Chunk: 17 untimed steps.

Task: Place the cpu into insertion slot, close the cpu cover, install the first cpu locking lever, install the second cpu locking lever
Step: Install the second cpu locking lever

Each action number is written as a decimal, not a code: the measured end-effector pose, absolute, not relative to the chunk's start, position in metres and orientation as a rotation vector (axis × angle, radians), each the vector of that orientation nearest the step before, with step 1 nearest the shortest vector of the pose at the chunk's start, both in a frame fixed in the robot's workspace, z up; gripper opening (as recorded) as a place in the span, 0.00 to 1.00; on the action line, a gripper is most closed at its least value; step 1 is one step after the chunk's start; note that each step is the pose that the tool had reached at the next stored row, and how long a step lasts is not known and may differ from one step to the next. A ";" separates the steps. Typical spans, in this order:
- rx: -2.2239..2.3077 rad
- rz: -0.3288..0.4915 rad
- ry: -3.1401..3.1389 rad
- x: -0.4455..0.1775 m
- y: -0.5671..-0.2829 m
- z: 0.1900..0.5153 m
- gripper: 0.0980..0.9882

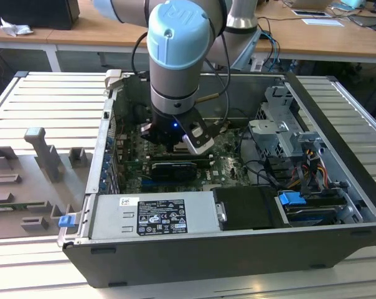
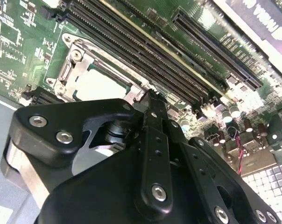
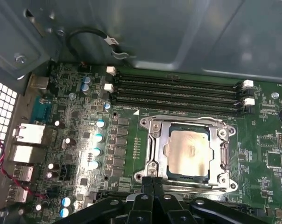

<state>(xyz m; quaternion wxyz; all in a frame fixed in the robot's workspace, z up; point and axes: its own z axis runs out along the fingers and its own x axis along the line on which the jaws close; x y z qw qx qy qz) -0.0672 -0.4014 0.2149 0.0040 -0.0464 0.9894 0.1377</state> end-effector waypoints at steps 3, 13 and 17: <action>-0.146 0.434 3.100 -0.068 -0.403 0.213 0.01; -0.146 0.483 3.091 -0.073 -0.403 0.201 0.01; -0.145 0.501 3.088 -0.074 -0.403 0.198 0.01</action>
